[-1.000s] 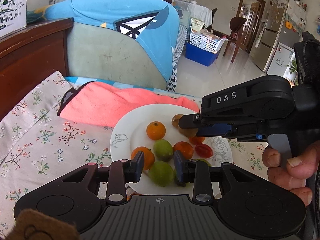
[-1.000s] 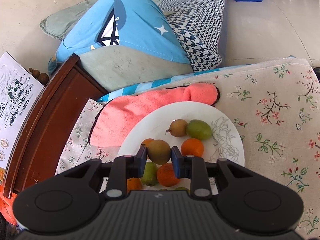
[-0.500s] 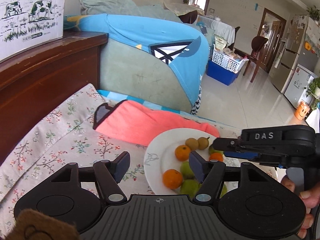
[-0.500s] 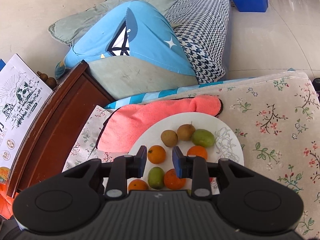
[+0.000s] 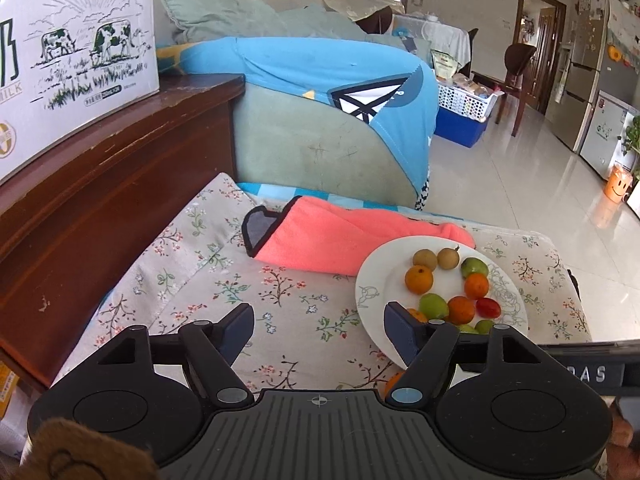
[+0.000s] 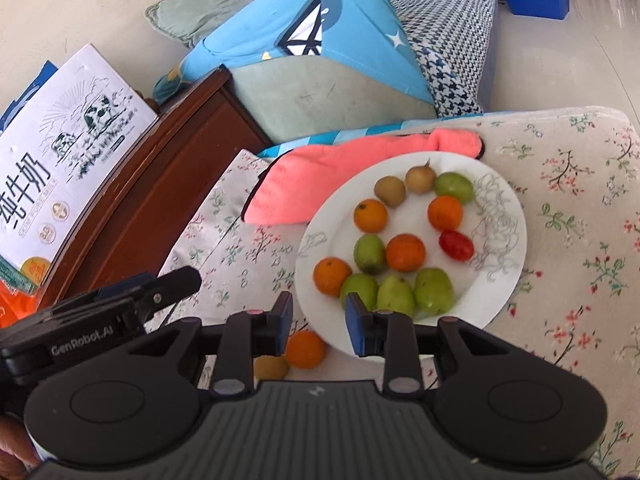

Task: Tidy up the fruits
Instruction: 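Withdraw both open tools from the plate back to the remaining fruit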

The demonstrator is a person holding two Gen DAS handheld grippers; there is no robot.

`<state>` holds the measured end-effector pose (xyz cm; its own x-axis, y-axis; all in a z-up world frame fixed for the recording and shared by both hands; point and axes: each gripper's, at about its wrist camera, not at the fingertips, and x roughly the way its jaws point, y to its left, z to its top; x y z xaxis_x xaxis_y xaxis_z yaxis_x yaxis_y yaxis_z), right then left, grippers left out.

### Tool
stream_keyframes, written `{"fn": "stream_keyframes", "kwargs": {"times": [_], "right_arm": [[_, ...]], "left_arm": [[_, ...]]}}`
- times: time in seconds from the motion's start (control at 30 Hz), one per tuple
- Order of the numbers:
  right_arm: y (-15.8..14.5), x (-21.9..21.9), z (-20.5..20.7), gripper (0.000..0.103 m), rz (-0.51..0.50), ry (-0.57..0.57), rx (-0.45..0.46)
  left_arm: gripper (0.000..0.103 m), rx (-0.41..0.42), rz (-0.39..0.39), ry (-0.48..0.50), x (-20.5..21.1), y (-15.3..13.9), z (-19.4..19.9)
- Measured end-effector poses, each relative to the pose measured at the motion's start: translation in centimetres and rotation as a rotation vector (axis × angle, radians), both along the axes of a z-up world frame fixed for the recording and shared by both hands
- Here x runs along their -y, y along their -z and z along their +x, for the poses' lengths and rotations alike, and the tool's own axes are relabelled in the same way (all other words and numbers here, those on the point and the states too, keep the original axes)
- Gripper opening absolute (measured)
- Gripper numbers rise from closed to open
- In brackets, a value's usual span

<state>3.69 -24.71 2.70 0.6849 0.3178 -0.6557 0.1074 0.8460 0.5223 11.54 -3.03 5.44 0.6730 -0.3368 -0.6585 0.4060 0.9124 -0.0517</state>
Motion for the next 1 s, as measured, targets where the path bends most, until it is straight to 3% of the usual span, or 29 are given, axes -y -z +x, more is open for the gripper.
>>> {"fn": "stream_keyframes", "kwargs": {"times": [0.17,0.47,0.7,1.0], "right_arm": [[1.0,-2.8,-0.4,0.031,-0.074,-0.051,-0.014],[2.9,-5.6,0.1,0.031,-0.09,-0.037,-0.058],[4.0,-5.3,0.9,0.031,-0.062,0.04,-0.087],[4.3,-5.9,2.0,0.033,-0.113,0.07,-0.063]], "left_arm": [[0.072,0.017,0.002,-0.073,-1.8,-0.1,0.2],[0.074,0.023,-0.023,-0.104,-3.0,-0.5,0.1],[0.077,0.002,-0.034,-0.135,-3.8,-0.4,0.1],[0.078,-0.026,-0.024,-0.156,-4.0,0.2,0.1]]}}
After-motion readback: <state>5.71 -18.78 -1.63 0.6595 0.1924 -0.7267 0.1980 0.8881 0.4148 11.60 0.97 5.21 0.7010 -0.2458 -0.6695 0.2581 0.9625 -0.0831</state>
